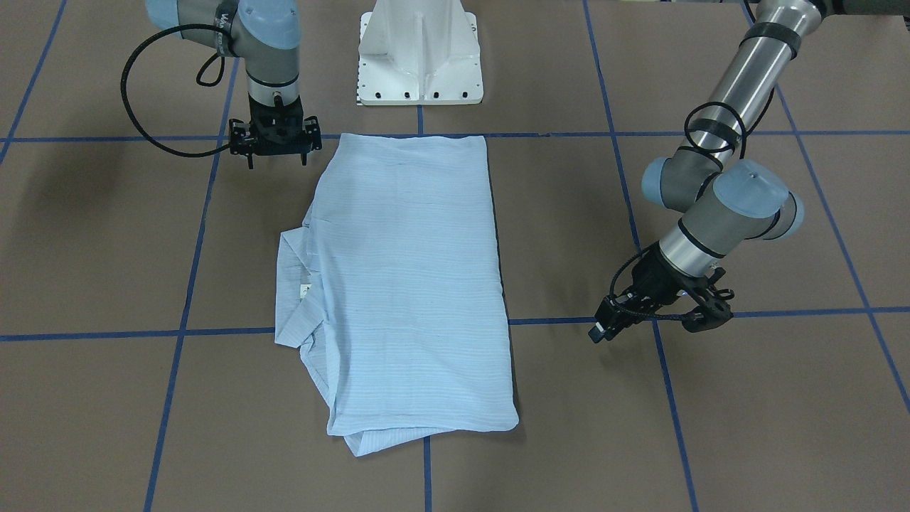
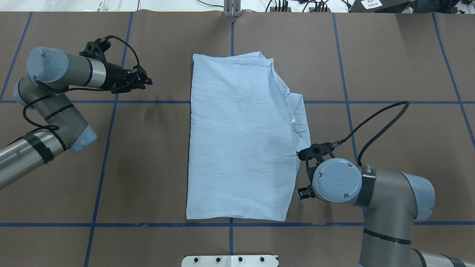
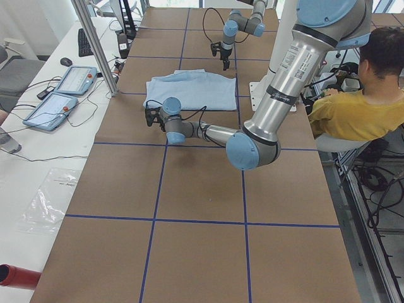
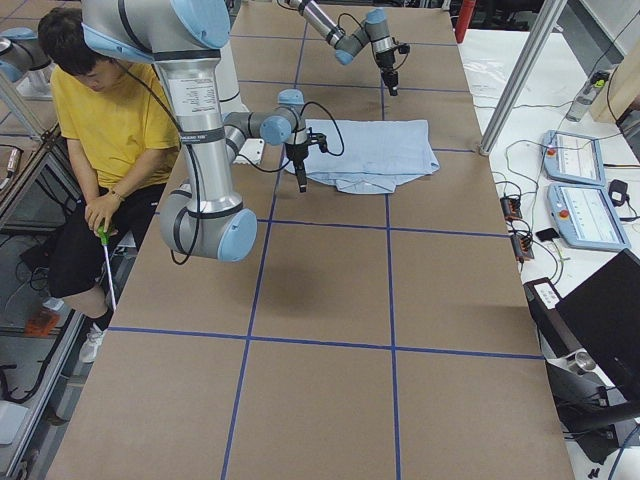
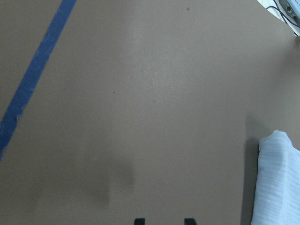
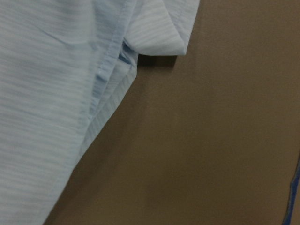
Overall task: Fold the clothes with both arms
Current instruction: 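Lower the right gripper to the near shirt corner and grasp it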
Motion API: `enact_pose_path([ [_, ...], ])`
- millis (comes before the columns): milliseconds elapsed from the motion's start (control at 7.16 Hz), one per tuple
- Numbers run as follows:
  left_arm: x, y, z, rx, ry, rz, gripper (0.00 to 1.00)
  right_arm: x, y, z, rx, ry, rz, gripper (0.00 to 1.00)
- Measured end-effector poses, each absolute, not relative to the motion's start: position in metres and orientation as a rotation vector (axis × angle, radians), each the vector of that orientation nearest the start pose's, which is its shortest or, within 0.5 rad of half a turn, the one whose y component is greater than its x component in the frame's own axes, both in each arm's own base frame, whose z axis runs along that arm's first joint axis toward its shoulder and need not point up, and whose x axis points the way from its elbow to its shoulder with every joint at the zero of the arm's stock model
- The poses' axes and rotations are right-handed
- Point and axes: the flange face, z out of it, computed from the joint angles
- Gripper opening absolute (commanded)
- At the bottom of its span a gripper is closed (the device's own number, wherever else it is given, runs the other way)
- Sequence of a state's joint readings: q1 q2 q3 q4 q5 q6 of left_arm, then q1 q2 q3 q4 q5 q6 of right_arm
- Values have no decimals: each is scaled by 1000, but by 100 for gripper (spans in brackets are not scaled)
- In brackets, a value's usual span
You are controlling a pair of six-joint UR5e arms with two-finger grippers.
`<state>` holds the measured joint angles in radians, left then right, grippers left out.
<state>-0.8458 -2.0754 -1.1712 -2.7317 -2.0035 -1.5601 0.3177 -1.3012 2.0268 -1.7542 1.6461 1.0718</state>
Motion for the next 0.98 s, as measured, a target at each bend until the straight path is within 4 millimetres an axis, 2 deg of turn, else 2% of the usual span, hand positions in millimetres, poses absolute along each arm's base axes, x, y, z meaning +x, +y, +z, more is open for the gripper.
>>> enact_pose_path([
  [280, 402, -593, 420, 183, 1304, -437, 40, -476, -294, 338, 156, -541, -181, 100],
  [559, 400, -591, 413, 189, 1314, -434, 40, -483, -301, 313, 154, -593, -91, 100],
  [699, 399, -590, 412, 189, 1315, -433, 40, -492, -296, 304, 116, -636, 36, 100],
  [978, 399, -589, 410, 190, 1318, -431, 40, -523, -272, 295, -25, -784, 380, 99],
])
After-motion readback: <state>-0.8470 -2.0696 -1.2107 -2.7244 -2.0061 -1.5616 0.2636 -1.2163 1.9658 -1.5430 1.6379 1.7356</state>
